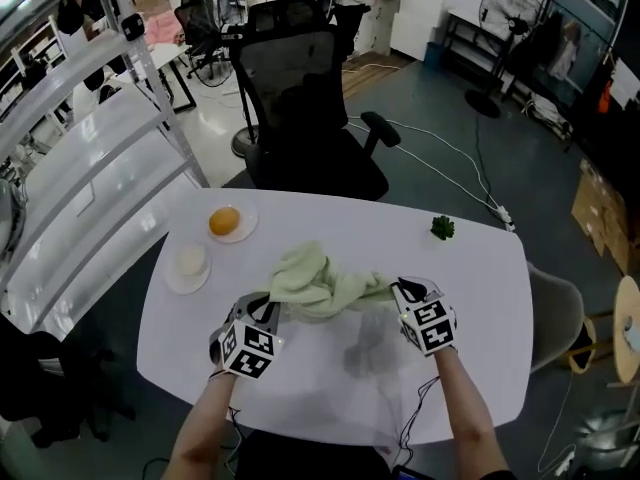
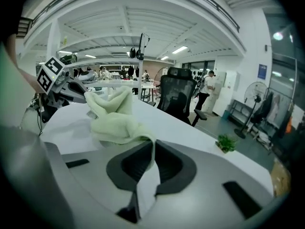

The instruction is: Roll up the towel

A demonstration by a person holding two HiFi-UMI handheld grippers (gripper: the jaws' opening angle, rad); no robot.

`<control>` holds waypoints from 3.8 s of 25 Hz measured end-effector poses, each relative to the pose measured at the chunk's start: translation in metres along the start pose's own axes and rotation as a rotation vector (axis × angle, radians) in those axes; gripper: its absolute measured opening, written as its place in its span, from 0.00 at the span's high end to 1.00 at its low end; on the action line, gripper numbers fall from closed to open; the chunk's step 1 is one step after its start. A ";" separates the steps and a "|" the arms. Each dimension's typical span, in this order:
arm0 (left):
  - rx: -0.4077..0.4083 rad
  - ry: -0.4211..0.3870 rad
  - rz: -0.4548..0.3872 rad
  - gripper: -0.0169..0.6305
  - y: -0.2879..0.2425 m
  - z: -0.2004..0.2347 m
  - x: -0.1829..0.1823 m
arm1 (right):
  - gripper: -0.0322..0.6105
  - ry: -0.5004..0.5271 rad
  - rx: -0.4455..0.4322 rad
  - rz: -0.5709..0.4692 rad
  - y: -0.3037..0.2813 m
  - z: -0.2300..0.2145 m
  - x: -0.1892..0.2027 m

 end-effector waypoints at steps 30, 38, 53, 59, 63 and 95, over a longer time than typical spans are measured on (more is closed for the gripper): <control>-0.070 0.329 -0.099 0.91 0.124 0.122 0.064 | 0.91 -0.037 0.561 -0.174 0.238 -0.084 -0.023; 0.026 0.491 -0.190 0.91 0.096 0.122 0.040 | 0.91 0.058 0.681 -0.201 0.263 -0.115 -0.068; 0.064 0.426 -0.106 0.91 -0.008 0.100 -0.025 | 0.91 0.107 0.741 -0.155 0.255 -0.187 -0.082; 0.183 0.444 0.041 0.91 -0.019 0.073 0.022 | 0.91 0.042 0.669 0.009 0.250 -0.163 0.026; 0.289 0.433 0.128 0.91 -0.016 0.051 0.048 | 0.91 -0.022 0.609 0.139 0.243 -0.146 0.113; 0.360 0.593 0.077 0.91 0.015 0.006 0.064 | 0.70 0.481 -0.198 0.017 -0.011 0.234 0.082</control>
Point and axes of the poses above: the fingertips, and each gripper's own axes: y backward along the fingers, z to its left, x out of its underside, the point moved 6 cm from there along y, backward along the fingers, and after that the axes turned 14 degrees about -y, right-handed, at the moved point
